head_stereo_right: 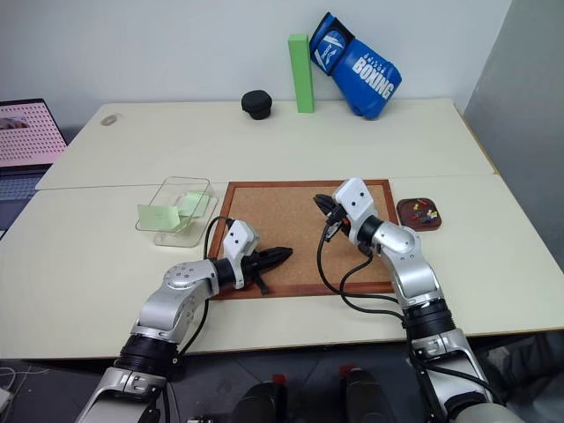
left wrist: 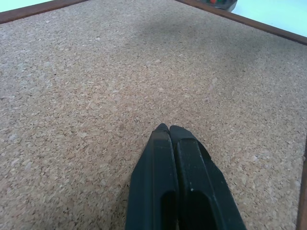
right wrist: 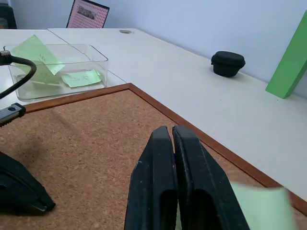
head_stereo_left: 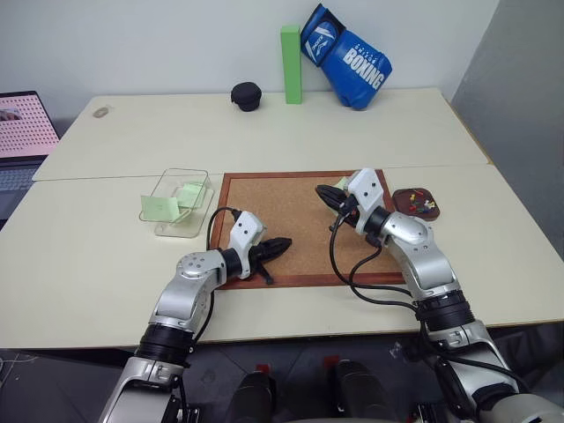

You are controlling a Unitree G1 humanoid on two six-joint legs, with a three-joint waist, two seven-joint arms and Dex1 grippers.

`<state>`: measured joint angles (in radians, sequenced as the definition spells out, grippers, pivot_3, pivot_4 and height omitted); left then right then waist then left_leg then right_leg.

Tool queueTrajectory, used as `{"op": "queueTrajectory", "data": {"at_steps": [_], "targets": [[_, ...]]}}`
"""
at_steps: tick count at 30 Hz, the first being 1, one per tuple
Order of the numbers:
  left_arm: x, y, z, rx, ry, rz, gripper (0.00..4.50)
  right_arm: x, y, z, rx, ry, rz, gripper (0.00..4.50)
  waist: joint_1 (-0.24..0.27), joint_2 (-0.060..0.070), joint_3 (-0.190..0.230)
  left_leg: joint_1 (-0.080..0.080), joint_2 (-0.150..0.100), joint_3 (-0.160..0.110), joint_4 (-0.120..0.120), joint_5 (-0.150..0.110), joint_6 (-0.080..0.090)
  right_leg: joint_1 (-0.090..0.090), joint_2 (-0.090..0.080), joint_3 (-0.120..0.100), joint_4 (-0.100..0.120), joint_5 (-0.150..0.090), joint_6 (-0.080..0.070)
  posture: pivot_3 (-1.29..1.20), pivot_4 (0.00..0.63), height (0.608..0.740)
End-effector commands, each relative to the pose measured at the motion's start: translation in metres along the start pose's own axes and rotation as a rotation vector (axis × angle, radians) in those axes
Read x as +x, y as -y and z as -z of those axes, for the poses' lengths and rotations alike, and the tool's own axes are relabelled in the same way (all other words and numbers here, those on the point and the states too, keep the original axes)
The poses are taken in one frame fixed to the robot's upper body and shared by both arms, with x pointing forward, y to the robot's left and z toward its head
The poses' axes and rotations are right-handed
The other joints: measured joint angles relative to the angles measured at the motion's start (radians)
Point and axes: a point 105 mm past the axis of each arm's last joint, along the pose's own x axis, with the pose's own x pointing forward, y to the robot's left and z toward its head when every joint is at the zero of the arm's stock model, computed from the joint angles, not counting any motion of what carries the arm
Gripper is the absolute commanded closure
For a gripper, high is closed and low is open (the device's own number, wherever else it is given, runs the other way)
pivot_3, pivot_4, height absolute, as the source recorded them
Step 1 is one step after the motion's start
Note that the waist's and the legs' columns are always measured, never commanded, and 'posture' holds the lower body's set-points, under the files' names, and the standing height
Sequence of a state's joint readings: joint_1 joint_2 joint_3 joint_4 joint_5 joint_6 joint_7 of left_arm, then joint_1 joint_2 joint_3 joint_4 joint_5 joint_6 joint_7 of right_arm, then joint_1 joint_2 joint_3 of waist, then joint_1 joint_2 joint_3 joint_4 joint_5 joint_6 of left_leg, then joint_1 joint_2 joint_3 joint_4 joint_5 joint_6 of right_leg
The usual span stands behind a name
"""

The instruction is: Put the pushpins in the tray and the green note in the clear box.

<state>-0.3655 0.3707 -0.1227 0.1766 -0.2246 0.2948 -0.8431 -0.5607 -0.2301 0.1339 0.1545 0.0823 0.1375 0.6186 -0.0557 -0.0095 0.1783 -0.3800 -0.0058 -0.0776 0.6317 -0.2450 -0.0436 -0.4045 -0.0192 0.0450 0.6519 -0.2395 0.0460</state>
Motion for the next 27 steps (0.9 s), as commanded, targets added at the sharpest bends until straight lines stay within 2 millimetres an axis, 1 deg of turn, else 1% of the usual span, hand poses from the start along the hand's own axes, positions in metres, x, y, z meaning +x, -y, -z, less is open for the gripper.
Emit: {"op": "queueTrajectory", "data": {"at_steps": [1, 3, 4, 5, 7, 8, 9, 10, 12, 13, 14, 17, 19, 22, 23, 27], "targets": [[0.002, 0.007, 0.025, -0.066, -0.08, 0.021, 4.5, -0.002, 0.0, -0.016, -0.015, 0.048, 0.002, 4.45, 0.001, 0.0, 0.0, 0.0, 0.0, 0.0, 0.0, 0.0, 0.0, 0.0, 0.0, 0.0, 0.0, 0.0, 0.0, 0.0, 0.15, 0.74], [0.004, 0.005, 0.01, -0.1, -0.026, 0.012, 4.5, -0.003, -0.004, -0.016, -0.034, 0.041, -0.02, 4.45, 0.002, 0.0, 0.0, 0.0, 0.0, 0.0, 0.0, 0.0, 0.0, 0.0, 0.0, 0.0, 0.0, 0.0, 0.0, 0.0, 0.15, 0.74], [0.005, 0.002, -0.006, -0.147, 0.024, 0.017, 4.5, -0.005, -0.007, -0.016, -0.05, 0.035, -0.043, 4.45, 0.003, 0.0, 0.0, 0.0, 0.0, 0.0, 0.0, 0.0, 0.0, 0.0, 0.0, 0.0, 0.0, 0.0, 0.0, 0.0, 0.15, 0.74], [0.005, 0.001, -0.017, -0.179, 0.057, 0.024, 4.5, -0.006, -0.009, -0.017, -0.06, 0.032, -0.059, 4.45, 0.003, 0.0, 0.0, 0.0, 0.0, 0.0, 0.0, 0.0, 0.0, 0.0, 0.0, 0.0, 0.0, 0.0, 0.0, 0.0, 0.15, 0.74], [0.001, -0.004, -0.049, -0.268, 0.129, 0.083, 4.1, -0.01, -0.015, -0.017, -0.108, 0.026, -0.116, 4.5, 0.007, -0.002, 0.002, -0.002, 0.0, -0.001, 0.001, 0.0, 0.0, 0.0, 0.0, -0.001, 0.0, 0.0, 0.0, 0.0, 0.15, 0.74], [-0.001, -0.004, -0.061, -0.304, 0.147, 0.116, 3.97, -0.012, -0.018, -0.018, -0.132, 0.023, -0.14, 4.5, 0.007, -0.004, 0.003, -0.002, 0.0, -0.001, 0.001, 0.0, 0.0, -0.001, 0.0, -0.001, 0.0, 0.0, 0.0, 0.0, 0.15, 0.74], [-0.002, -0.006, -0.075, -0.352, 0.168, 0.142, 3.72, -0.014, -0.021, -0.018, -0.184, 0.018, -0.176, 4.5, 0.007, -0.006, 0.004, -0.003, 0.0, -0.002, 0.002, 0.0, 0.0, -0.001, 0.0, -0.002, 0.0, 0.0, 0.0, 0.0, 0.15, 0.74], [-0.004, -0.006, -0.086, -0.41, 0.182, 0.179, 3.56, -0.016, -0.026, -0.017, -0.244, 0.012, -0.221, 4.5, 0.007, -0.009, 0.006, -0.004, 0.0, -0.002, 0.002, 0.0, 0.0, -0.001, 0.0, -0.003, 0.0, 0.0, 0.0, 0.0, 0.15, 0.74], [-0.006, -0.001, -0.101, -0.478, 0.171, 0.248, 3.14, -0.02, -0.031, -0.015, -0.307, 0.01, -0.284, 4.5, 0.005, -0.009, 0.006, -0.005, 0.0, -0.003, 0.003, 0.0, 0.0, -0.001, 0.0, -0.004, 0.0, 0.0, 0.0, 0.0, 0.15, 0.74], [-0.007, 0.002, -0.105, -0.499, 0.155, 0.281, 2.92, -0.022, -0.033, -0.015, -0.328, 0.013, -0.307, 4.5, 0.003, -0.009, 0.006, -0.005, 0.0, -0.003, 0.003, 0.0, 0.0, -0.001, 0.0, -0.003, -0.001, 0.0, 0.0, 0.0, 0.15, 0.74], [-0.008, 0.005, -0.109, -0.527, 0.137, 0.314, 2.83, -0.025, -0.035, -0.016, -0.358, 0.017, -0.336, 4.5, 0.002, -0.009, 0.006, -0.005, 0.0, -0.002, 0.003, 0.0, 0.0, -0.001, 0.0, -0.003, -0.001, 0.0, 0.0, 0.0, 0.15, 0.74], [-0.014, 0.01, -0.115, -0.608, 0.086, 0.381, 2.19, -0.031, -0.035, -0.016, -0.445, 0.023, -0.399, 4.5, -0.003, -0.01, 0.007, -0.004, 0.0, -0.002, 0.002, 0.0, 0.0, -0.001, 0.0, -0.003, -0.003, 0.0, 0.0, 0.0, 0.15, 0.74], [-0.017, 0.013, -0.114, -0.639, 0.034, 0.41, 1.76, -0.035, -0.033, -0.018, -0.514, 0.038, -0.434, 4.5, -0.003, -0.01, 0.007, -0.005, 0.0, -0.002, 0.002, 0.0, 0.0, -0.001, 0.0, -0.003, -0.002, 0.0, 0.0, 0.0, 0.15, 0.74], [-0.016, 0.014, -0.113, -0.685, -0.016, 0.428, 1.11, -0.038, -0.035, -0.024, -0.61, 0.079, -0.482, 4.5, -0.001, -0.01, 0.008, -0.004, 0.0, -0.003, 0.002, 0.0, -0.001, -0.001, 0.0, -0.003, -0.002, 0.0, 0.0, 0.0, 0.15, 0.74], [-0.016, 0.015, -0.114, -0.704, -0.023, 0.441, 1.11, -0.038, -0.037, -0.026, -0.631, 0.096, -0.489, 4.5, 0.0, -0.01, 0.008, -0.004, 0.0, -0.003, 0.002, 0.0, -0.001, -0.001, 0.0, -0.003, -0.002, 0.0, 0.0, 0.0, 0.15, 0.74], [-0.009, 0.018, -0.112, -0.753, -0.042, 0.458, 1.11, -0.042, -0.053, -0.032, -0.748, 0.17, -0.559, 4.5, 0.0, -0.01, 0.008, -0.004, -0.001, -0.002, 0.002, 0.001, -0.002, -0.001, 0.0, -0.003, -0.002, 0.0, 0.0, 0.0, 0.15, 0.74]]}}
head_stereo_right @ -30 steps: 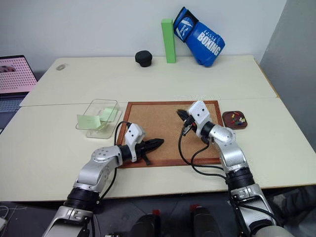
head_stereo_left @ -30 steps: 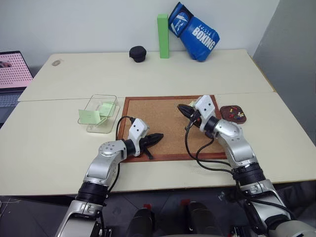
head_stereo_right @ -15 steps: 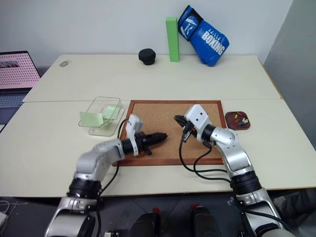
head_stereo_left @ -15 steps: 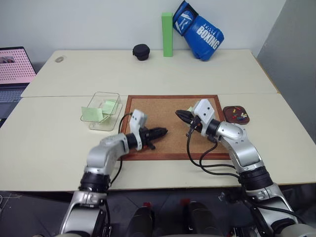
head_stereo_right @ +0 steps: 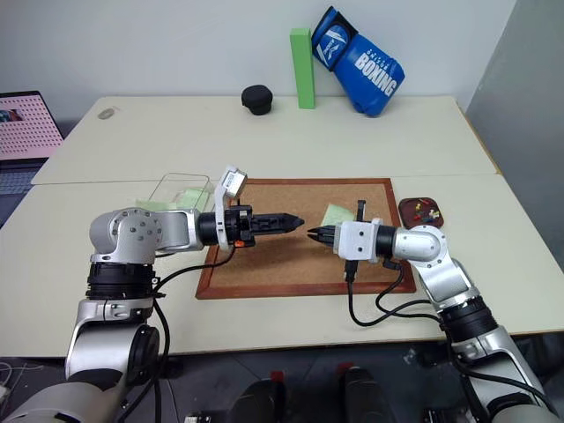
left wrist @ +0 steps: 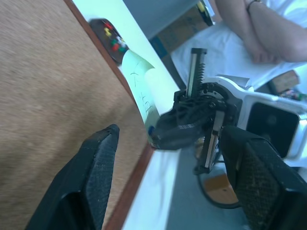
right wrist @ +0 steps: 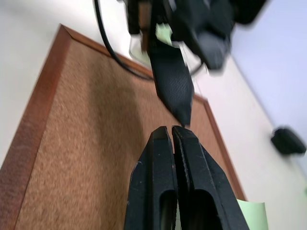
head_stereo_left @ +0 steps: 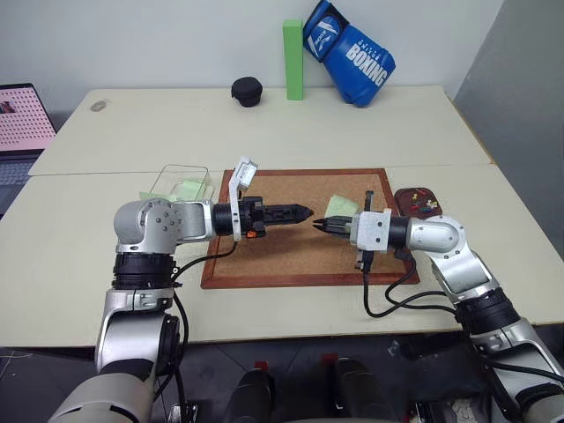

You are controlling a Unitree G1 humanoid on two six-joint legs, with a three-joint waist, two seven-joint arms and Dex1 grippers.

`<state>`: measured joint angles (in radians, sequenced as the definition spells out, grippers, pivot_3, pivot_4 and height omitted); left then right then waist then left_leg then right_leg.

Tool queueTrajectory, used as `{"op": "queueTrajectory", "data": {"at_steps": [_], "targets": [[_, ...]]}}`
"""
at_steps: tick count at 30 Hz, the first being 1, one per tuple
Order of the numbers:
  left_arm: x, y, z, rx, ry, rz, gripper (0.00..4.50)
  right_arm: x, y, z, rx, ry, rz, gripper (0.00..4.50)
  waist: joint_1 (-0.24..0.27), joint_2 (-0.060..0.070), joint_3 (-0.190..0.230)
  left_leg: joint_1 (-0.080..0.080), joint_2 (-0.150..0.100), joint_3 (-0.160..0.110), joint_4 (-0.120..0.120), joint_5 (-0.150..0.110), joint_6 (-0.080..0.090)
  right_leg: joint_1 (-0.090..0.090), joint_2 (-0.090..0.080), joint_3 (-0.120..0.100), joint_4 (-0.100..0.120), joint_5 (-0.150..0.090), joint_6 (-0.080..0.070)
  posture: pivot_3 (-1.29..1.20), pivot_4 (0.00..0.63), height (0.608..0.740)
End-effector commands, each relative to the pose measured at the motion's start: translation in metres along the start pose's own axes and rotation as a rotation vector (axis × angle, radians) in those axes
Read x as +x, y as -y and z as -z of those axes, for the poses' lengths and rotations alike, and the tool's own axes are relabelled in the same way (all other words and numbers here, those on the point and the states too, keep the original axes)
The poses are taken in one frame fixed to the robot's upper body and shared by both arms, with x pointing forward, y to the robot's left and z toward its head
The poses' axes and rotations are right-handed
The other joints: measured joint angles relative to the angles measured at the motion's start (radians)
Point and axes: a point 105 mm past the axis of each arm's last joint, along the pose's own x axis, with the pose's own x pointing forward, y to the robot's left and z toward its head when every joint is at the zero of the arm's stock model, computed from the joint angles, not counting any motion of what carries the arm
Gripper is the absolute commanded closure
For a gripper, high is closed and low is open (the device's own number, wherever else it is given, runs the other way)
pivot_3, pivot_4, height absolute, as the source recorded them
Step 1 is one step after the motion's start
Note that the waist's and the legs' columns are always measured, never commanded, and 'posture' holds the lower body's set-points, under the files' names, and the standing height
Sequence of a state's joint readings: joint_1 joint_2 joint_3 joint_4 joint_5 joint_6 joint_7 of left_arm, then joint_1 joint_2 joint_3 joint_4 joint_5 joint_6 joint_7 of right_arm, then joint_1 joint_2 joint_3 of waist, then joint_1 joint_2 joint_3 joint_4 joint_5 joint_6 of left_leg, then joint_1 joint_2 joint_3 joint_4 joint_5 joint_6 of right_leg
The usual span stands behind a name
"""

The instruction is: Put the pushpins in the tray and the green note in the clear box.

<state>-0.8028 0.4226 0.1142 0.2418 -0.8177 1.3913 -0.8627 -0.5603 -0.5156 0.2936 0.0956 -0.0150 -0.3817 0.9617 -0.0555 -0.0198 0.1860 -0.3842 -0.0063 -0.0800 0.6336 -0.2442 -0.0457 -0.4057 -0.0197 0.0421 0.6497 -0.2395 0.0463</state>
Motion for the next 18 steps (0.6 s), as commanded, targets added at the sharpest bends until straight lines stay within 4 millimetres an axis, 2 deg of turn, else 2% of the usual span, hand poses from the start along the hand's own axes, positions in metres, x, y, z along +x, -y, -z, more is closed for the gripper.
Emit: {"op": "queueTrajectory", "data": {"at_steps": [1, 10, 13, 18], "targets": [[0.007, 0.009, -0.005, -0.031, 0.003, 0.057, 1.11, 0.004, -0.004, -0.02, -0.154, 0.073, -0.05, 4.5, 0.001, 0.0, 0.0, 0.0, 0.0, 0.0, 0.0, 0.0, 0.0, 0.0, 0.0, 0.0, 0.0, 0.0, 0.0, 0.0, 0.15, 0.74], [0.019, 0.017, 0.002, -0.024, -0.022, 0.113, 1.11, 0.015, -0.005, -0.032, -0.263, 0.126, -0.05, 4.5, 0.003, 0.0, 0.0, 0.0, 0.0, -0.001, 0.0, 0.002, -0.003, 0.0, 0.0, 0.0, 0.001, 0.0, 0.0, 0.0, 0.15, 0.74], [0.017, 0.02, 0.006, -0.03, -0.037, 0.145, 1.59, 0.016, -0.003, -0.033, -0.265, 0.13, -0.036, 4.5, 0.004, 0.0, 0.0, 0.0, 0.0, -0.001, 0.0, 0.003, -0.005, 0.0, 0.0, 0.0, 0.001, 0.0, 0.0, 0.0, 0.15, 0.74], [0.015, 0.02, 0.005, -0.024, -0.025, 0.149, 2.8, 0.016, -0.003, -0.031, -0.257, 0.128, -0.025, 4.5, 0.004, 0.0, 0.0, 0.0, 0.0, -0.001, 0.0, 0.003, -0.005, 0.0, 0.0, 0.0, 0.001, 0.0, 0.0, 0.0, 0.15, 0.74]]}}
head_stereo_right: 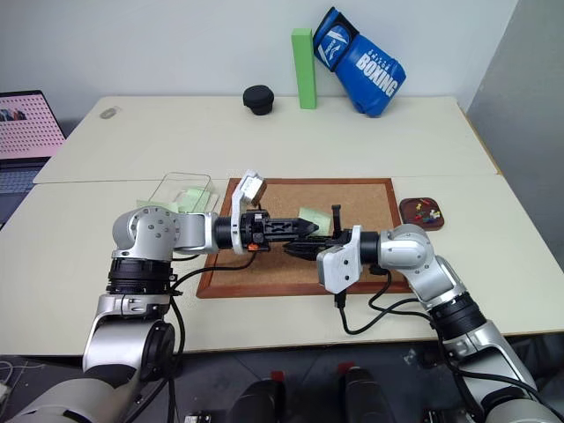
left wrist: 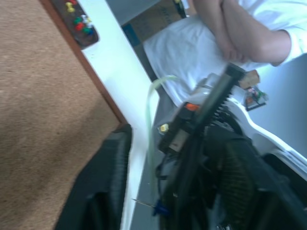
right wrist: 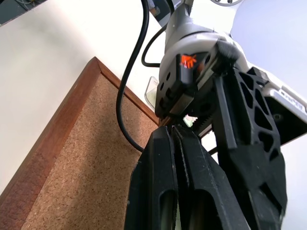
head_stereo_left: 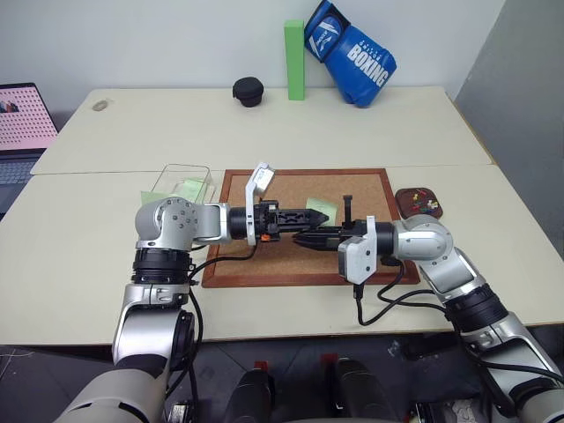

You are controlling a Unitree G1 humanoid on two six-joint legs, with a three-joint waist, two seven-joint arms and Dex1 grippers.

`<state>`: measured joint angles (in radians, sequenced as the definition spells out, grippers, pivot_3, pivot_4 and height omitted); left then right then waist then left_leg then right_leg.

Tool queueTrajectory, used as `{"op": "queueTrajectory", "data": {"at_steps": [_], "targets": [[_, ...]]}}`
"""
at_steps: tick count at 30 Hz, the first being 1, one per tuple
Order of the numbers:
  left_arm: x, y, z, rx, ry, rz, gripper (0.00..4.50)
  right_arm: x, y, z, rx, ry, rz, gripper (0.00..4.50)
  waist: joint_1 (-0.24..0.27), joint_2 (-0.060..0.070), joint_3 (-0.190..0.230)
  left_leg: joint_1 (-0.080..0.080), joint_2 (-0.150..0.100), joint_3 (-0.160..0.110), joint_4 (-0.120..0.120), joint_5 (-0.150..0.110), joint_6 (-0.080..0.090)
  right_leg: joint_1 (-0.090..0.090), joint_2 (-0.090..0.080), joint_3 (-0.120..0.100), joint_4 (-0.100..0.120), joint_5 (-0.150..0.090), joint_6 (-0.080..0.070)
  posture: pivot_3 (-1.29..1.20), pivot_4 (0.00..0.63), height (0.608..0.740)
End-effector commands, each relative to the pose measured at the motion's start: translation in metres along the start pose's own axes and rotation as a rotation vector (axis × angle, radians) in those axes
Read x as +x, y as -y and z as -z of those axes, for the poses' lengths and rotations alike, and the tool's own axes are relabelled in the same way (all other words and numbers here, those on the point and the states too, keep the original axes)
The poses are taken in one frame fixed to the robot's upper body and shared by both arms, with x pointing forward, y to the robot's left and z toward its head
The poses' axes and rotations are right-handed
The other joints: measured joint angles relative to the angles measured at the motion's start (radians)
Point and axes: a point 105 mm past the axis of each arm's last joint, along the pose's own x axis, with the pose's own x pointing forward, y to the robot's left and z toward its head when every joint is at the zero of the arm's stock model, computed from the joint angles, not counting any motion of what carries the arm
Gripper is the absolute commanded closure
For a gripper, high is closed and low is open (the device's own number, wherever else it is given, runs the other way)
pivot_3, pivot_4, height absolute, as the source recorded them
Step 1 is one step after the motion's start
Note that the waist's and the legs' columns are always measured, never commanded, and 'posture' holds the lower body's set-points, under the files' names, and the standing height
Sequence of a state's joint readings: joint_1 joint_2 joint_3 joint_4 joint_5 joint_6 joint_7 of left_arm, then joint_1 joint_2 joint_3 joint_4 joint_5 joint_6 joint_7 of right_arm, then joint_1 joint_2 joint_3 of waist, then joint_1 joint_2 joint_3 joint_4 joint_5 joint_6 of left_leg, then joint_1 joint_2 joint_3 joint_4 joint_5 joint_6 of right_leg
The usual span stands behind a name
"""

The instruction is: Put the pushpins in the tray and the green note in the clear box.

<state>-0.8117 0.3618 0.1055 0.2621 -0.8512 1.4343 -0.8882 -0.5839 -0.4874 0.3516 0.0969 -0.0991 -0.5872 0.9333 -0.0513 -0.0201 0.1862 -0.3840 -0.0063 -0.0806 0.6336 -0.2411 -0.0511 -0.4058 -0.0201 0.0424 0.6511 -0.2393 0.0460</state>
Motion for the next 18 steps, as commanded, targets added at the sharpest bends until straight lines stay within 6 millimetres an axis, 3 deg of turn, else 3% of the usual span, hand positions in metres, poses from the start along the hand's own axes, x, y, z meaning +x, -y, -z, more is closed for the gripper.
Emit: {"op": "queueTrajectory", "data": {"at_steps": [1, 8, 13, 18], "targets": [[-0.001, 0.008, -0.003, 0.041, 0.01, 0.032, 3.06, 0.001, 0.009, -0.005, -0.043, 0.016, 0.027, 4.5, 0.0, 0.0, 0.0, 0.0, 0.0, 0.0, 0.0, 0.0, 0.0, 0.0, 0.0, 0.0, 0.0, 0.0, 0.0, 0.0, 0.15, 0.74], [-0.003, 0.006, -0.003, 0.042, 0.019, 0.023, 4.44, 0.0, 0.009, -0.005, -0.026, 0.017, 0.034, 4.5, 0.001, 0.0, 0.0, 0.0, 0.0, 0.0, 0.0, -0.001, 0.001, 0.0, 0.0, 0.0, 0.0, 0.0, 0.0, 0.0, 0.15, 0.74], [-0.003, 0.006, -0.002, 0.064, 0.013, 0.009, 4.44, -0.001, 0.013, -0.006, -0.03, 0.019, 0.044, 4.5, 0.001, 0.0, 0.0, 0.0, 0.0, 0.0, 0.0, -0.001, 0.001, 0.0, 0.0, 0.0, 0.0, 0.0, 0.0, 0.0, 0.15, 0.74], [-0.01, -0.013, 0.002, 0.236, -0.028, -0.126, 4.44, -0.009, 0.028, -0.016, -0.044, 0.034, 0.095, 4.5, 0.001, 0.0, 0.0, 0.0, 0.0, 0.0, 0.0, 0.0, 0.001, 0.0, 0.0, 0.0, 0.0, 0.0, 0.0, 0.0, 0.15, 0.74]]}}
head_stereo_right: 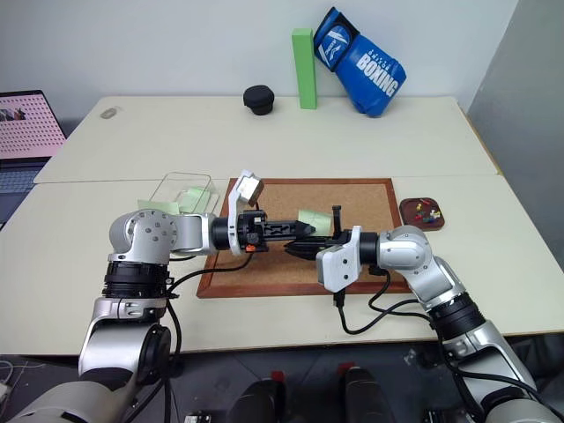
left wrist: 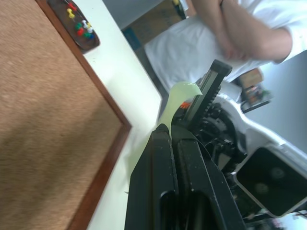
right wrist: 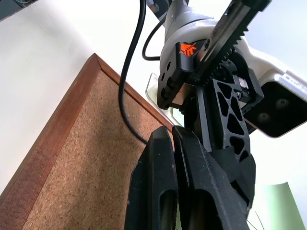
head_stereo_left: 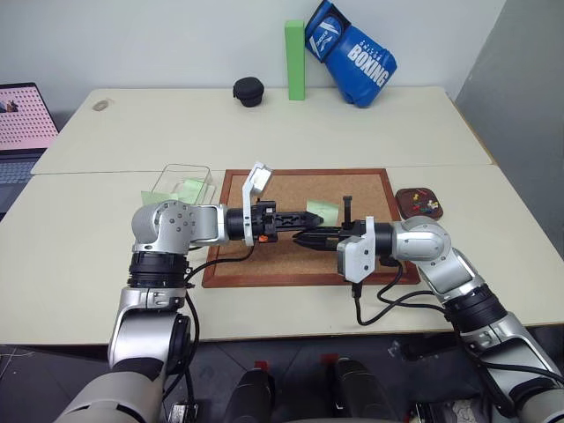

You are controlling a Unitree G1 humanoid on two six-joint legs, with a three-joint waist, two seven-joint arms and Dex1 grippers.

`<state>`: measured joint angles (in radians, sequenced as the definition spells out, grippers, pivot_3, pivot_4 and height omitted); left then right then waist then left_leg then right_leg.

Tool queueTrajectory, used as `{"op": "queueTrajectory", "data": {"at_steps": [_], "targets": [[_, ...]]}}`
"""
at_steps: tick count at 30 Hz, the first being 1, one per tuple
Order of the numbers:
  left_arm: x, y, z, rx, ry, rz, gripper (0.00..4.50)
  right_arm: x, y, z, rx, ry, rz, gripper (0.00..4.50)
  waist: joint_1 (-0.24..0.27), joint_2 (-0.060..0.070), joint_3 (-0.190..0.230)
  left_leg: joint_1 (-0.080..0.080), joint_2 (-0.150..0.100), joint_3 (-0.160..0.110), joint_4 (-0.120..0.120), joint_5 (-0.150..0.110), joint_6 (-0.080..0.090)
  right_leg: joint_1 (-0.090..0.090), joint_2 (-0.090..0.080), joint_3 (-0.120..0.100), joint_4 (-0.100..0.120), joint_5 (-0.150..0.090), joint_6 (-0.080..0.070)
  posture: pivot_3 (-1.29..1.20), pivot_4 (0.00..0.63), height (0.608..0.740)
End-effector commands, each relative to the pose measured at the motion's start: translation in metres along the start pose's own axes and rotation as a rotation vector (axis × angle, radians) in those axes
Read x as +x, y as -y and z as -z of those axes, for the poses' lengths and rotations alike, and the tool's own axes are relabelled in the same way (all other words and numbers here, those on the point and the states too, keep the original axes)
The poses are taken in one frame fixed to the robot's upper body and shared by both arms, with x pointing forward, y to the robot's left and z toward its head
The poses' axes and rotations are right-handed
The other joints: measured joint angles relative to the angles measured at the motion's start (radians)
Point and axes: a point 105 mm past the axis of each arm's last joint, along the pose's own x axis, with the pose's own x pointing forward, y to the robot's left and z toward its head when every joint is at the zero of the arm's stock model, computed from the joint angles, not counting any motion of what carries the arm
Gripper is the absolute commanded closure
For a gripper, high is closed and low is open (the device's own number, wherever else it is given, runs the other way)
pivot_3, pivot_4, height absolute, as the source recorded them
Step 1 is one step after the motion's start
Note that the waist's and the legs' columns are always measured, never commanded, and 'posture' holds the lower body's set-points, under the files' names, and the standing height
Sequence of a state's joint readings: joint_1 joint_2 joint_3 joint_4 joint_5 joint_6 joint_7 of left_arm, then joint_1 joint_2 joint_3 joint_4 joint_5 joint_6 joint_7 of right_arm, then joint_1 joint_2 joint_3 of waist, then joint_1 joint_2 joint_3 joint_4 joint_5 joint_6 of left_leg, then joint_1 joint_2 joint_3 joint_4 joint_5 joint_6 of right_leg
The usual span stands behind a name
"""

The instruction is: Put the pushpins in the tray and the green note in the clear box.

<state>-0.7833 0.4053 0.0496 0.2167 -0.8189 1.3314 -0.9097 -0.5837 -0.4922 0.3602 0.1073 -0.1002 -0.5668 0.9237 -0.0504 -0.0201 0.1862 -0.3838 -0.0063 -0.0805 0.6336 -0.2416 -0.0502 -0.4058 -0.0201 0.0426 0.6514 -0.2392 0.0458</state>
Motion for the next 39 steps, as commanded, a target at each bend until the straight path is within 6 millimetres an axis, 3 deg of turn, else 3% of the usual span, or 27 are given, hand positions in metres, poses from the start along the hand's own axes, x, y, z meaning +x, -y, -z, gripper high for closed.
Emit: {"op": "queueTrajectory", "data": {"at_steps": [1, 6, 11, 14, 18, 22, 25, 32, 37, 39], "targets": [[-0.006, -0.01, 0.002, 0.142, -0.022, -0.076, 4.44, -0.011, 0.032, -0.024, -0.069, 0.06, 0.103, 4.5, 0.0, 0.0, 0.0, 0.0, 0.0, 0.0, 0.0, 0.0, 0.0, 0.0, 0.0, 0.0, 0.0, 0.0, 0.0, 0.0, 0.15, 0.74], [-0.011, -0.023, -0.002, 0.168, 0.012, -0.131, 4.44, -0.016, 0.034, -0.031, -0.042, 0.062, 0.105, 4.5, 0.009, 0.0, 0.0, 0.0, 0.0, 0.0, 0.0, 0.0, 0.0, 0.0, 0.0, 0.0, 0.0, 0.002, -0.004, 0.0, 0.15, 0.74], [-0.008, -0.022, -0.006, 0.176, 0.042, -0.129, 4.44, -0.025, 0.048, -0.02, 0.079, 0.016, 0.215, 4.5, 0.011, 0.0, 0.0, 0.0, 0.0, 0.0, 0.0, 0.0, 0.001, 0.0, 0.0, 0.0, 0.0, 0.002, -0.004, 0.0, 0.15, 0.74], [-0.005, -0.014, -0.016, 0.247, 0.084, -0.131, 4.44, -0.047, 0.07, 0.01, 0.279, -0.089, 0.432, 4.5, 0.012, 0.0, 0.0, 0.0, 0.0, 0.0, 0.0, 0.0, 0.001, 0.0, 0.0, 0.0, 0.0, 0.003, -0.005, 0.0, 0.15, 0.74], [0.004, 0.009, -0.019, 0.592, 0.079, -0.129, 4.44, -0.103, 0.088, 0.067, 0.58, -0.298, 0.822, 4.5, 0.02, 0.0, 0.0, -0.001, 0.0, 0.0, 0.0, 0.0, 0.0, 0.0, 0.0, 0.0, 0.0, 0.003, -0.006, 0.0, 0.15, 0.74], [0.021, 0.026, -0.005, 0.927, 0.056, -0.115, 4.44, -0.137, 0.078, 0.102, 0.783, -0.459, 1.008, 4.5, 0.022, 0.0, 0.0, -0.001, 0.0, 0.001, -0.001, 0.0, 0.0, 0.0, -0.001, 0.001, -0.001, 0.003, -0.007, 0.0, 0.15, 0.74], [0.036, 0.024, 0.007, 1.129, 0.025, -0.131, 4.44, -0.154, 0.063, 0.126, 0.979, -0.55, 1.131, 4.5, 0.021, 0.0, 0.0, -0.001, 0.0, 0.002, -0.003, 0.0, 0.0, -0.001, -0.002, 0.002, -0.002, 0.003, -0.007, 0.0, 0.15, 0.74], [0.052, 0.006, 0.015, 1.216, 0.018, -0.194, 4.44, -0.17, 0.048, 0.149, 1.097, -0.67, 1.201, 4.5, 0.017, 0.0, 0.0, -0.001, 0.0, 0.003, -0.003, 0.0, 0.002, -0.001, 0.0, 0.002, -0.002, 0.003, -0.006, 0.0, 0.15, 0.74], [0.058, 0.006, 0.013, 1.219, 0.047, -0.205, 4.44, -0.183, 0.043, 0.158, 1.12, -0.723, 1.263, 4.5, 0.018, 0.0, 0.0, -0.001, 0.0, 0.003, -0.003, 0.0, 0.002, -0.001, 0.0, 0.002, -0.002, 0.003, -0.006, 0.0, 0.15, 0.74], [0.058, 0.007, 0.013, 1.217, 0.048, -0.199, 4.5, -0.184, 0.041, 0.16, 1.129, -0.735, 1.267, 4.02, 0.017, 0.0, 0.0, -0.001, 0.0, 0.003, -0.003, 0.0, 0.002, -0.001, 0.0, 0.002, -0.002, 0.003, -0.006, 0.0, 0.15, 0.74]]}}
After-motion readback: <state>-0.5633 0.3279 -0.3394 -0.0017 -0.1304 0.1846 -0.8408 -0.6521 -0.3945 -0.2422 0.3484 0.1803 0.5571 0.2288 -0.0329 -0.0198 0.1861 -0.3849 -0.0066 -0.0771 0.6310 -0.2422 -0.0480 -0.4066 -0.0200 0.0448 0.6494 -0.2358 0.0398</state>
